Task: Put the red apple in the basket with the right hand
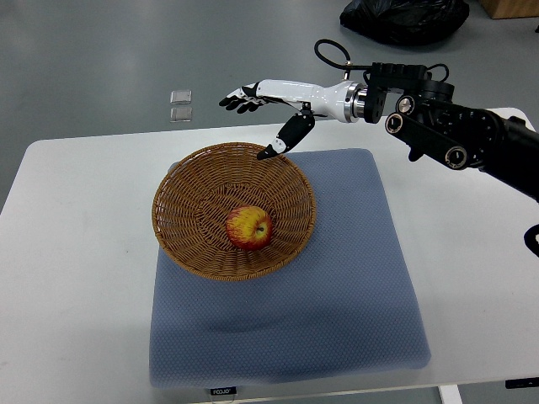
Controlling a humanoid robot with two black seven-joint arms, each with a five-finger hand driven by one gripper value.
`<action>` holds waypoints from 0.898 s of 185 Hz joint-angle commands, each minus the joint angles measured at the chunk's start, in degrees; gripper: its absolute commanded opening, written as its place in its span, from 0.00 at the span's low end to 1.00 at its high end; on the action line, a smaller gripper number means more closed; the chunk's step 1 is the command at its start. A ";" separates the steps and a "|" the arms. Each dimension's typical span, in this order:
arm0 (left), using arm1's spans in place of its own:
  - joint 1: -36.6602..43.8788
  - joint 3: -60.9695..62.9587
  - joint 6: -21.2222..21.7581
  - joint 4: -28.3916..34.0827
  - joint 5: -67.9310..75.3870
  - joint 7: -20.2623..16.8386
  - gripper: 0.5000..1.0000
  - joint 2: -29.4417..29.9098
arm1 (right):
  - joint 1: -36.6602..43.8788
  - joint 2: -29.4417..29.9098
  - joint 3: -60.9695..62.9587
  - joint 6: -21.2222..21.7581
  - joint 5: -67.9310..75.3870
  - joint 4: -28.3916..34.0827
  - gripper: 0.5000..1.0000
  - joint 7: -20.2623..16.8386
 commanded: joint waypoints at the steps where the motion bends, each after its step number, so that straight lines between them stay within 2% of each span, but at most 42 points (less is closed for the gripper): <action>1: 0.01 0.00 0.00 -0.08 0.00 0.00 1.00 0.00 | -5.21 -2.10 5.39 -2.39 6.24 -0.50 0.77 -3.13; 10: 0.01 0.00 0.00 -0.08 0.00 0.00 1.00 0.00 | -5.21 -2.10 5.39 -2.39 6.24 -0.50 0.77 -3.13; 11: 0.01 0.00 0.00 -0.08 0.09 0.00 1.00 0.00 | -7.82 -2.54 7.57 -4.91 9.46 -1.11 0.77 -4.70; 12: 0.10 0.00 0.00 -0.08 0.09 0.00 1.00 0.00 | -8.28 -2.54 7.94 -5.55 10.27 -1.29 0.77 -5.15; 31: 0.01 0.00 0.00 -0.17 0.09 0.00 1.00 0.00 | -11.01 -2.54 9.79 -10.91 18.18 -3.58 0.77 -7.87; 44: 0.01 0.00 0.00 -0.25 0.09 0.00 1.00 0.00 | -11.89 -2.46 9.88 -13.55 24.25 -4.89 0.77 -8.93; 54: 0.01 0.00 0.00 -0.25 0.09 0.00 1.00 0.00 | -11.89 -2.46 9.88 -13.55 24.26 -4.90 0.77 -8.93; 55: 0.01 0.00 0.00 -0.25 0.09 0.00 1.00 0.00 | -12.50 -2.46 9.88 -15.72 29.48 -5.59 0.77 -9.80; 60: 0.01 0.00 0.00 -0.25 0.09 0.00 1.00 0.00 | -12.86 -2.46 9.88 -17.15 32.69 -5.95 0.77 -10.42; 72: 0.01 0.00 0.00 -0.25 0.09 0.00 1.00 0.00 | -13.04 -2.46 9.88 -17.59 33.66 -6.04 0.77 -10.60; 73: 0.01 0.00 0.00 -0.25 0.09 0.00 1.00 0.00 | -13.47 -2.37 9.79 -19.59 38.10 -6.56 0.77 -11.64; 75: 0.01 0.00 0.00 -0.25 0.09 0.00 1.00 0.00 | -13.47 -2.37 9.79 -20.05 38.93 -6.65 0.77 -11.83; 89: 0.01 0.00 0.00 -0.25 0.09 0.00 1.00 0.00 | -13.56 -2.28 9.79 -20.76 40.25 -6.83 0.77 -12.09; 90: 0.01 0.00 0.00 -0.25 0.09 0.00 1.00 0.00 | -13.82 -2.19 9.79 -22.50 42.86 -7.09 0.77 -12.53; 101: 0.01 0.00 0.00 -0.25 0.09 0.00 1.00 0.00 | -13.83 -2.19 9.79 -22.87 43.33 -7.18 0.77 -12.62; 102: 0.01 0.00 0.00 -0.25 0.09 0.00 1.00 0.00 | -13.91 -1.93 9.87 -24.35 44.98 -7.27 0.77 -12.80; 104: 0.01 0.00 0.00 -0.25 0.09 0.00 1.00 0.00 | -14.00 -1.93 9.88 -24.71 45.26 -7.27 0.77 -12.80; 121: 0.01 0.00 0.00 -0.25 0.09 0.00 1.00 0.00 | -14.71 -1.58 9.96 -26.64 47.72 -7.18 0.77 -12.80; 130: 0.01 0.00 0.00 -0.25 0.09 0.00 1.00 0.00 | -14.71 -1.58 9.96 -26.65 47.72 -7.18 0.77 -12.80; 131: 0.01 0.00 0.00 -0.25 0.09 0.00 1.00 0.00 | -14.97 -1.49 10.05 -26.91 49.64 -7.18 0.80 -12.71; 137: 0.10 -0.09 0.00 -0.25 0.09 0.00 1.00 0.00 | -14.97 -1.40 10.23 -27.00 50.88 -7.18 0.83 -12.71; 166: 0.01 -0.09 -0.17 -0.34 0.09 0.00 1.00 0.00 | -14.97 -1.31 10.31 -27.00 52.56 -7.27 0.83 -12.18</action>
